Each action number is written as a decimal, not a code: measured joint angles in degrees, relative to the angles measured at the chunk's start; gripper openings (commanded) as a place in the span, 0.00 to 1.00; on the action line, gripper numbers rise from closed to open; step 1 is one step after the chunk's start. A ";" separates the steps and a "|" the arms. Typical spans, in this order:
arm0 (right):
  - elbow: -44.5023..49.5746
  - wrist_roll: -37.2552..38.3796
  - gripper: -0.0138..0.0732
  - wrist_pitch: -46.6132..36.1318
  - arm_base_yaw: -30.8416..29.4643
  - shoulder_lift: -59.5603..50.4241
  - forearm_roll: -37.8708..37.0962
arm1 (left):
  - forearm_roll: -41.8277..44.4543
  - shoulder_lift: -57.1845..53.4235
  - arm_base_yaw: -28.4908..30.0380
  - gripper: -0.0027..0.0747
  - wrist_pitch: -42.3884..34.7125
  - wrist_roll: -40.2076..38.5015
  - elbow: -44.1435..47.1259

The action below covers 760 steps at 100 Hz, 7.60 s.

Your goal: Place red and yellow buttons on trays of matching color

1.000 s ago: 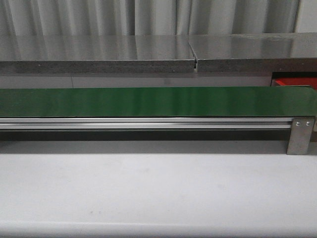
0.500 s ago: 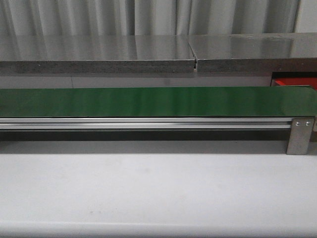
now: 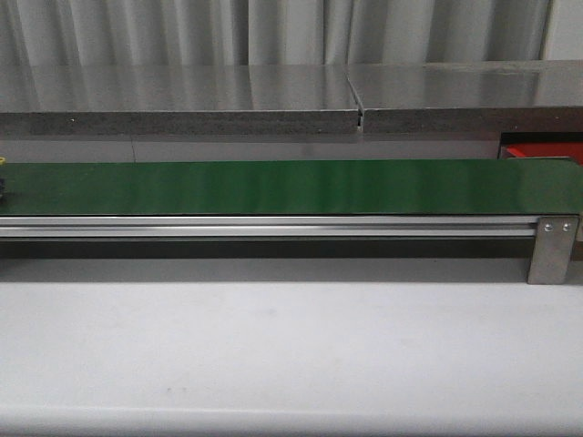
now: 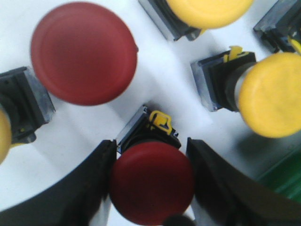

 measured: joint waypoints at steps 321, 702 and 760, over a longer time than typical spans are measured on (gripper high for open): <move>0.00 0.00 0.02 0.00 0.00 0.00 0.00 | -5.06 -52.54 -21.84 0.01 -10.29 31.95 23.95; -84.08 -3.13 0.75 40.94 34.26 92.62 -3.03 | -6.36 -106.23 -28.99 0.01 -19.07 32.53 60.70; -106.26 -13.25 0.75 55.76 34.26 113.76 6.02 | -6.36 -106.23 -28.99 0.01 -19.07 32.53 60.70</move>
